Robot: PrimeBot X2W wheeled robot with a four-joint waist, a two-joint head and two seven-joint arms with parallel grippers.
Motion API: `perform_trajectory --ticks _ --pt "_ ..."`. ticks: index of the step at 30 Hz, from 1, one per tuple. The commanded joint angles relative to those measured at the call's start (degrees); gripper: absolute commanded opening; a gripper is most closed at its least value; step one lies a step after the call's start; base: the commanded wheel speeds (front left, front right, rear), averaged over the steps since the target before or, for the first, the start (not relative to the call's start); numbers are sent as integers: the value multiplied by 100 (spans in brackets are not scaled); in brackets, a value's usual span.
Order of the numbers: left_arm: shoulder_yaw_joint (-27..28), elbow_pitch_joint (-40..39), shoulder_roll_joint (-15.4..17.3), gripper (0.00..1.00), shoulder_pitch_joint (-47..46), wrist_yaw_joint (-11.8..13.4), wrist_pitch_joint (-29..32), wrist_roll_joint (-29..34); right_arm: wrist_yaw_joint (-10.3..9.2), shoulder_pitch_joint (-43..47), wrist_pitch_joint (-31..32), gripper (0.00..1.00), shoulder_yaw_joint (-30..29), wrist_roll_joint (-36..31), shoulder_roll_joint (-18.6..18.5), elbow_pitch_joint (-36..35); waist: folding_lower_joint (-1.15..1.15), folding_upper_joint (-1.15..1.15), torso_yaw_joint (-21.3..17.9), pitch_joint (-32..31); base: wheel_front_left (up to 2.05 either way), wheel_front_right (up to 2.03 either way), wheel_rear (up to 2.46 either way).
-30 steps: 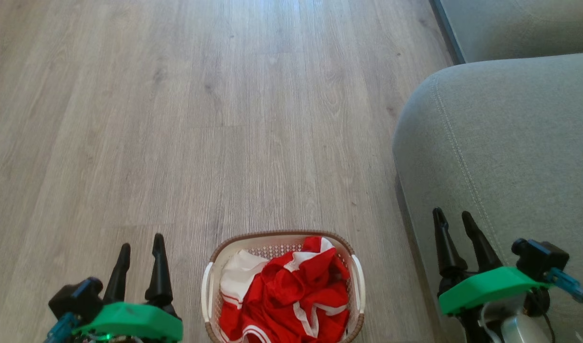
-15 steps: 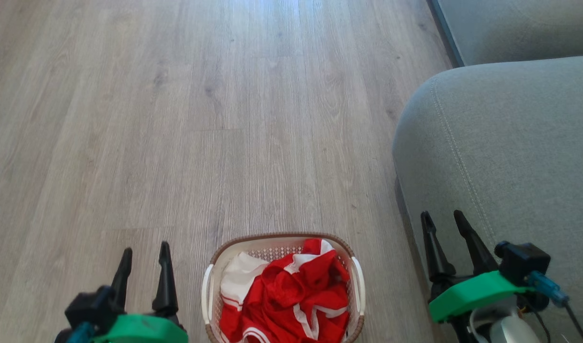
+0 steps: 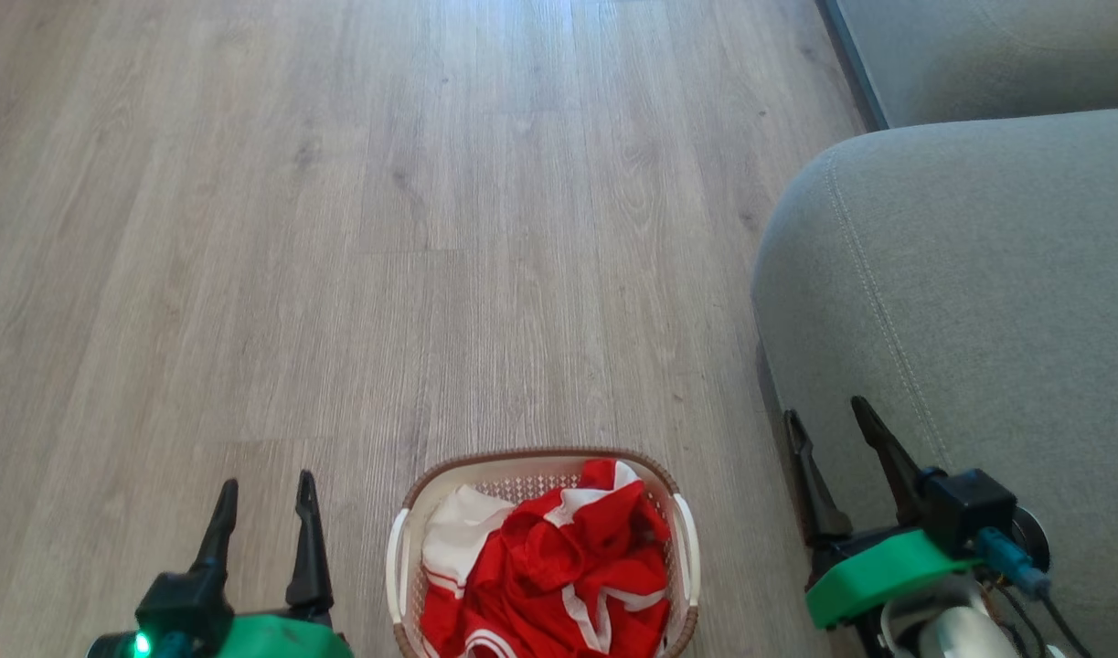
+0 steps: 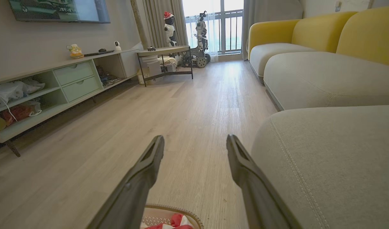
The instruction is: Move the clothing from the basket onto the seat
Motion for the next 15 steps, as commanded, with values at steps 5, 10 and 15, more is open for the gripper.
perform_trajectory --ticks 5,10,15 --pt "171 -192 41 100 -103 68 -127 316 -1 -140 -128 100 189 -340 -70 -243 0 0 -8 -12 0 0 0" --pt "153 -153 39 100 -109 71 -127 264 -1 -140 -128 100 176 -348 -70 -246 0 0 -5 -9 0 0 0" --pt "132 -118 39 100 -115 87 -127 213 -1 -142 -128 100 162 -354 -70 -245 0 0 -2 -6 0 0 0"
